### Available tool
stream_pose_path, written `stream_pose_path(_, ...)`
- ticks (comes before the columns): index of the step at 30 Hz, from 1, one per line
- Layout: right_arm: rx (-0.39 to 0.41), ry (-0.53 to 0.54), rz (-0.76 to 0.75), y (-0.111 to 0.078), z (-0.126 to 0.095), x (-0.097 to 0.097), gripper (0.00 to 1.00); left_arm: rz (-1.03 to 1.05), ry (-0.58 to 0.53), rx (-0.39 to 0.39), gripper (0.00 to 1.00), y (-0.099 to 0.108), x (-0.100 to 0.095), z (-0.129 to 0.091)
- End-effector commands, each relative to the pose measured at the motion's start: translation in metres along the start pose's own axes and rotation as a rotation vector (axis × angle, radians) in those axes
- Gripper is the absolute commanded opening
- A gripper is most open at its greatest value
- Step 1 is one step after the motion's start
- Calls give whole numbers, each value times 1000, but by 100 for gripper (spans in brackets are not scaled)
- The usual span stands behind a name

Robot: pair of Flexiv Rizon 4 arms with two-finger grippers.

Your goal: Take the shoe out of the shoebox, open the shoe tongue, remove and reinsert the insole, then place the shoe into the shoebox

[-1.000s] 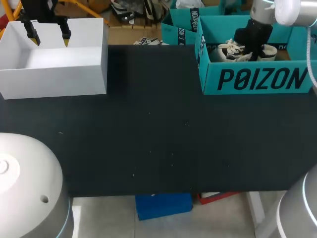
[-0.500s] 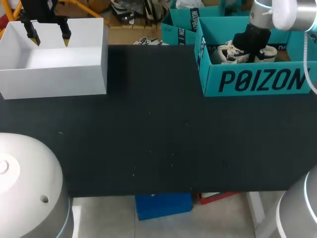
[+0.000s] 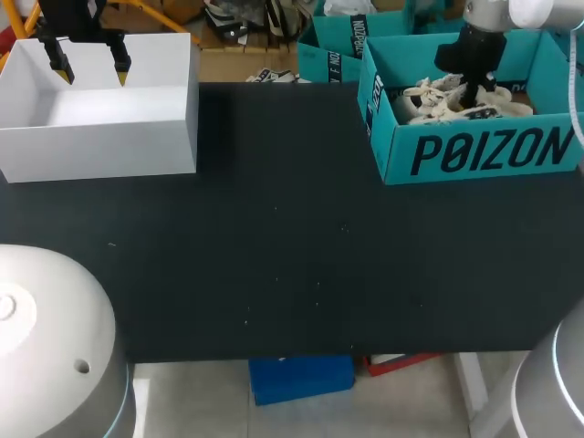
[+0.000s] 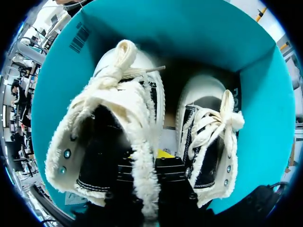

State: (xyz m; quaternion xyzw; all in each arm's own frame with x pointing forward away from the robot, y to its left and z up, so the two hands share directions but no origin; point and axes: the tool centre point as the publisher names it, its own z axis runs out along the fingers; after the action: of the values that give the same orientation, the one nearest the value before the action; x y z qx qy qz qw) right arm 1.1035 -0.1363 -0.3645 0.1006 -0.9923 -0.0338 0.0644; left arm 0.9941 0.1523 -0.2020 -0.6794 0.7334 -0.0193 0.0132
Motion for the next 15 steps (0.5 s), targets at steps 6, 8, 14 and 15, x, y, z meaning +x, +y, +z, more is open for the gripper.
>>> stream_pose_path(6, 43, -20, 10, 2, -52, 2, 0, -1, -1, 0, 100, 1, 0, -1)
stream_pose_path(8, 62, -27, 14, 1, -64, 1, 0, -1, -1, 0, 100, 1, 0, -1)
stream_pose_path(14, 102, -50, 32, 0, -101, 4, 0, -1, -1, 0, 100, 1, 0, -1)
stream_pose_path(15, 109, -56, 39, 1, -108, 5, 0, -1, -1, 0, 100, 1, 0, -1)
